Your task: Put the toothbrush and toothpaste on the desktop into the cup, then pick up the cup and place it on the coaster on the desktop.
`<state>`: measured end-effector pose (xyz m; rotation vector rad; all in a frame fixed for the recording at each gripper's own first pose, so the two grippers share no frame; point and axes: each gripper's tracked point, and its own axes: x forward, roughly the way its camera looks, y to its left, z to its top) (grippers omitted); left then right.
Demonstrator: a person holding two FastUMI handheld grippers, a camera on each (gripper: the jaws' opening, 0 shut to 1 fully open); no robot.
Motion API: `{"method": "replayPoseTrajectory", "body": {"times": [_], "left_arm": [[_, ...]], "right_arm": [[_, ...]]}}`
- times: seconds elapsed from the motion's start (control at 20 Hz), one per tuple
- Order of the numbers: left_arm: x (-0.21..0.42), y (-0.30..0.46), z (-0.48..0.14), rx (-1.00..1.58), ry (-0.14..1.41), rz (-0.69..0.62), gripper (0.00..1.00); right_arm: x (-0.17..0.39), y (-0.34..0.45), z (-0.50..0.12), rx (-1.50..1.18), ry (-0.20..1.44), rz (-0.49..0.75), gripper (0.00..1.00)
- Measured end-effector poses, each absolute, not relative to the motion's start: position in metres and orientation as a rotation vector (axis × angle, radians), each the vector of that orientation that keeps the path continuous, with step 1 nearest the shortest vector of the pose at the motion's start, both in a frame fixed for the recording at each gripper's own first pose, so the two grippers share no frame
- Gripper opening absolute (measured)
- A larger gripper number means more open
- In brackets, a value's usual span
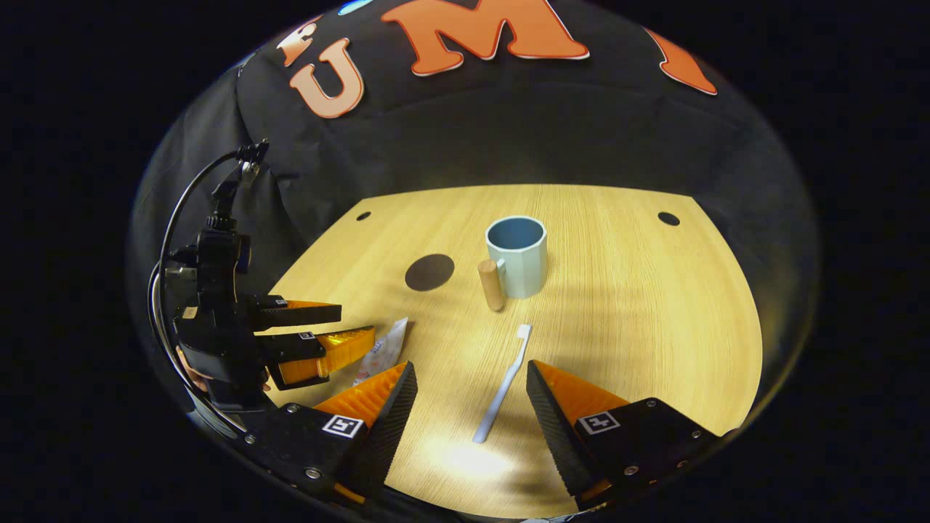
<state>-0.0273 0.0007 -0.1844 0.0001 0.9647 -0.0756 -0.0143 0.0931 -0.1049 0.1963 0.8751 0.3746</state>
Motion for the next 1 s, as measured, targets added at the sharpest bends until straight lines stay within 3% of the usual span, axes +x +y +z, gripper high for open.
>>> {"method": "replayPoseTrajectory", "body": {"times": [0.5, 0.6, 0.65, 0.7, 0.85, 0.9, 0.95, 1.0], "left_arm": [[-0.042, 0.002, -0.227, -0.044, 1.149, -0.021, 0.96], [-0.044, -0.002, -0.232, -0.067, 1.185, -0.015, 0.92], [-0.044, -0.002, -0.232, -0.072, 1.205, -0.006, 0.82], [-0.043, -0.003, -0.234, -0.081, 1.221, 0.002, 0.81], [-0.023, -0.005, -0.222, -0.085, 1.220, -0.009, 0.51], [-0.015, -0.001, -0.205, -0.087, 1.211, 0.000, 0.51], [-0.007, 0.000, -0.206, -0.099, 1.208, 0.000, 0.40], [0.003, 0.001, -0.196, -0.104, 1.199, -0.003, 0.36]], "right_arm": [[-0.009, 0.079, -0.146, 0.153, 1.083, 0.296, 0.85], [-0.006, 0.079, -0.146, 0.145, 1.111, 0.294, 0.81], [-0.004, 0.078, -0.143, 0.140, 1.122, 0.296, 0.78], [-0.005, 0.079, -0.142, 0.138, 1.130, 0.298, 0.77], [-0.007, 0.082, -0.146, 0.143, 1.165, 0.304, 0.73], [-0.008, 0.085, -0.149, 0.146, 1.175, 0.305, 0.73], [-0.007, 0.085, -0.152, 0.144, 1.183, 0.303, 0.72], [-0.008, 0.086, -0.152, 0.140, 1.189, 0.297, 0.72]]}}
